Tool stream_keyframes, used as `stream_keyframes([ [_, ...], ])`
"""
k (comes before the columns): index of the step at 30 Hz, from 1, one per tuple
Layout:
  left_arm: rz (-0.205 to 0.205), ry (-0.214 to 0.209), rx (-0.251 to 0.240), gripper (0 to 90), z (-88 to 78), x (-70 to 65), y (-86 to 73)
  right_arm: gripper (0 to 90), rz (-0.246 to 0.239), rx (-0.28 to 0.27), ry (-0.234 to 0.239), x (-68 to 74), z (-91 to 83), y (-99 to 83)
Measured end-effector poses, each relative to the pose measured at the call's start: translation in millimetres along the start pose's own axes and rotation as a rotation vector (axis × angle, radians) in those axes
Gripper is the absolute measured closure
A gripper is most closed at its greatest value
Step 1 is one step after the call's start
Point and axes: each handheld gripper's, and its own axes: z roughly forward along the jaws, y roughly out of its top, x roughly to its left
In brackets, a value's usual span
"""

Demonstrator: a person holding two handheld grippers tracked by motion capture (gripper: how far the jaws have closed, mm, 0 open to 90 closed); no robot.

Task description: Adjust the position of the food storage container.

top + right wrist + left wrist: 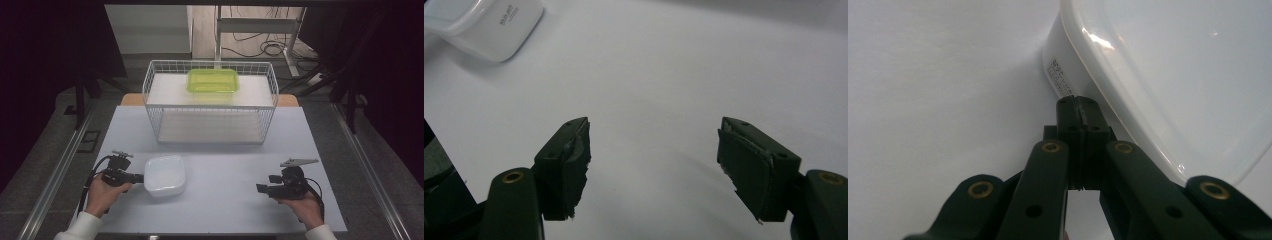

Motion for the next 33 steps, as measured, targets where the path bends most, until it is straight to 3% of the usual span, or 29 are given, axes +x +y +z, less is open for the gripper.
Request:
stream_keyframes([
  [18, 0.083, -0.040, 0.044, 89.7, 24.1, -32.2, 23.0, 29.2, -0.004, 0.001, 0.001, 0.7, 0.9, 0.4],
  [33, 0.124, -0.081, 0.059, 89.8, 47.6, -65.1, 39.3, 29.2, -0.008, 0.003, 0.002, 1.2, 1.6, 0.1],
])
